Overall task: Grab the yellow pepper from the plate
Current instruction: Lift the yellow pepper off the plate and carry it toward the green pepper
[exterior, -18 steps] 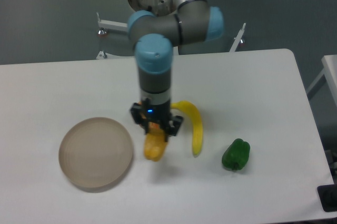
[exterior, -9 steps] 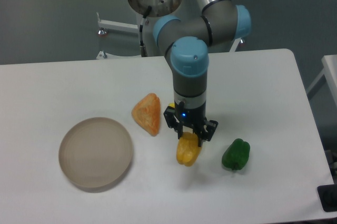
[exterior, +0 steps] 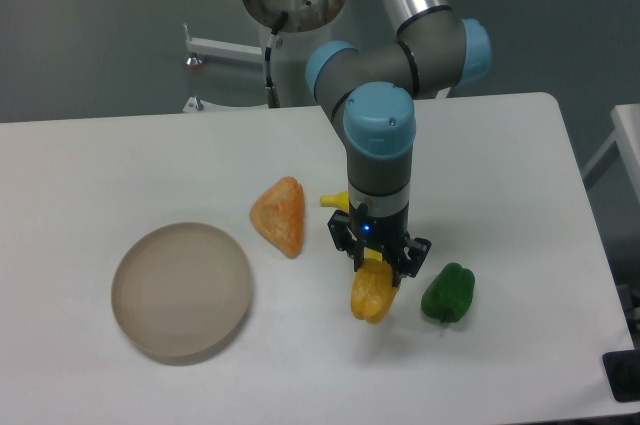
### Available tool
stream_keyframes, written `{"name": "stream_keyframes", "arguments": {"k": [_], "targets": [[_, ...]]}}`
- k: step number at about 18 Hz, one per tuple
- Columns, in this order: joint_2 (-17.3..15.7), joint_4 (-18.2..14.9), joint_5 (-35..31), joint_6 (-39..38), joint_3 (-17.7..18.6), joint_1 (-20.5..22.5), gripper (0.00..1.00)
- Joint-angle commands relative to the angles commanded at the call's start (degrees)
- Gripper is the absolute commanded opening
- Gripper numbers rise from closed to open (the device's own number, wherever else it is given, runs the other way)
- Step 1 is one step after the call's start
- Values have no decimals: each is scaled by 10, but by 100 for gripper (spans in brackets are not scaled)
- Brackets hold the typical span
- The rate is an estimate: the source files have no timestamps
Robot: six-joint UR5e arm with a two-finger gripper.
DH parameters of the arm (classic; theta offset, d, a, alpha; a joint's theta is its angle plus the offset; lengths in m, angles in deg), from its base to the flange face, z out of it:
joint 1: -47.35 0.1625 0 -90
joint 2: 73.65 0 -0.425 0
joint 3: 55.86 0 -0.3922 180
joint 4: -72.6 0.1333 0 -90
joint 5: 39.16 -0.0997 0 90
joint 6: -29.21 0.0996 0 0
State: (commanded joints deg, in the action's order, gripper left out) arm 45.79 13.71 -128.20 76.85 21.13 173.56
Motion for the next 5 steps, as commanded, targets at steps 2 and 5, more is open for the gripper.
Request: {"name": "stream_keyframes", "arguments": {"k": [2, 5], "targets": [[3, 0, 0, 0, -1, 0, 55], [4, 0, 0, 0, -5, 0, 55]]}}
